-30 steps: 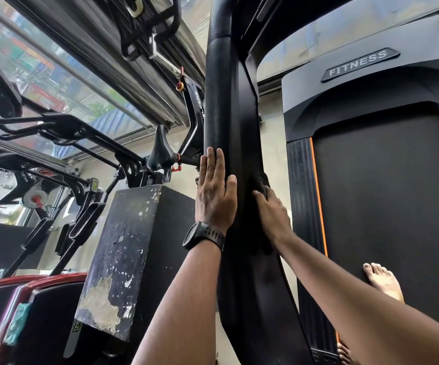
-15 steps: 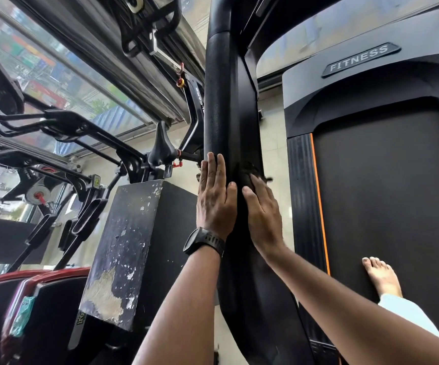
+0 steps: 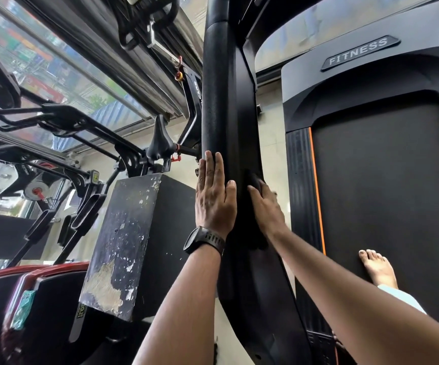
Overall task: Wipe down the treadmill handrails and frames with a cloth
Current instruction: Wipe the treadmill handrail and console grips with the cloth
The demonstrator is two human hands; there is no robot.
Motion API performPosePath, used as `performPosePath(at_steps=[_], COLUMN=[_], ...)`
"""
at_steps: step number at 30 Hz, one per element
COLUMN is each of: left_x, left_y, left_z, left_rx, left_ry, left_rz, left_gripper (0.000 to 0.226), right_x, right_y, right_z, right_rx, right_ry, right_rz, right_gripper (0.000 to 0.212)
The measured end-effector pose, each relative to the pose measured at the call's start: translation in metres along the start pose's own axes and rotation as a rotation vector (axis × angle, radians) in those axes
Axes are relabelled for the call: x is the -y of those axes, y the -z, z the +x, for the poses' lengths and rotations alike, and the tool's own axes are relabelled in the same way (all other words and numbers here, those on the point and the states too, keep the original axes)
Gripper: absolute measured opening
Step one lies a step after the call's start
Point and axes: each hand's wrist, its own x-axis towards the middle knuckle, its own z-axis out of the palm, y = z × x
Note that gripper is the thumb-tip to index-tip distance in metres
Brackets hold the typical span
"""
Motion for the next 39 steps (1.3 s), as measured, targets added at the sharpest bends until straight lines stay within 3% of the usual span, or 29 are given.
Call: performPosePath(at_steps=[2, 3, 8, 14, 18, 20, 25, 29, 31, 36, 39], left_x=[0.000, 0.000, 0.002, 0.002, 0.004, 0.005, 0.005, 0.008, 0.008, 0.008, 0.010], left_y=[-0.001, -0.002, -0.002, -0.005, -0.005, -0.005, -0.007, -0.009, -0.009, -0.011, -0.011], left_z=[-0.005, -0.007, -0.017, -0.033, -0.036, -0.037, -0.048, -0.051, -0.053, -0.064, -0.069], left_rx=[-0.011, -0.010, -0.001, -0.043, -0.031, -0.021, -0.048, -0.031, -0.035, -0.054, -0.042], left_ry=[0.005, 0.003, 0.001, -0.016, -0.016, -0.019, -0.031, -0.031, -0.031, -0.036, -0.037], left_rz=[0.005, 0.009, 0.021, 0.037, 0.034, 0.033, 0.026, 0.023, 0.024, 0.032, 0.026], left_gripper=[0.067, 0.067, 0.068, 0.069, 0.068, 0.069, 0.067, 0.068, 0.068, 0.068, 0.069], right_x=[-0.012, -0.013, 0.003, -0.027, -0.021, -0.021, -0.043, -0.031, -0.027, -0.048, -0.047], right_y=[0.002, -0.001, -0.009, 0.000, -0.011, -0.012, -0.005, -0.017, -0.015, -0.003, -0.015], right_z=[-0.005, -0.017, -0.049, -0.024, -0.070, -0.060, -0.045, -0.081, -0.067, -0.043, -0.080], right_rx=[0.036, 0.016, -0.090, 0.057, -0.036, -0.050, 0.004, -0.085, -0.082, 0.013, -0.070], right_ry=[-0.123, -0.098, 0.250, -0.101, 0.206, 0.248, -0.096, 0.232, 0.285, -0.133, 0.120], right_rz=[-0.040, -0.014, 0.117, 0.020, 0.139, 0.155, 0.033, 0.137, 0.131, -0.010, 0.091], right_gripper=[0.059, 0.059, 0.058, 0.061, 0.062, 0.057, 0.055, 0.058, 0.054, 0.051, 0.052])
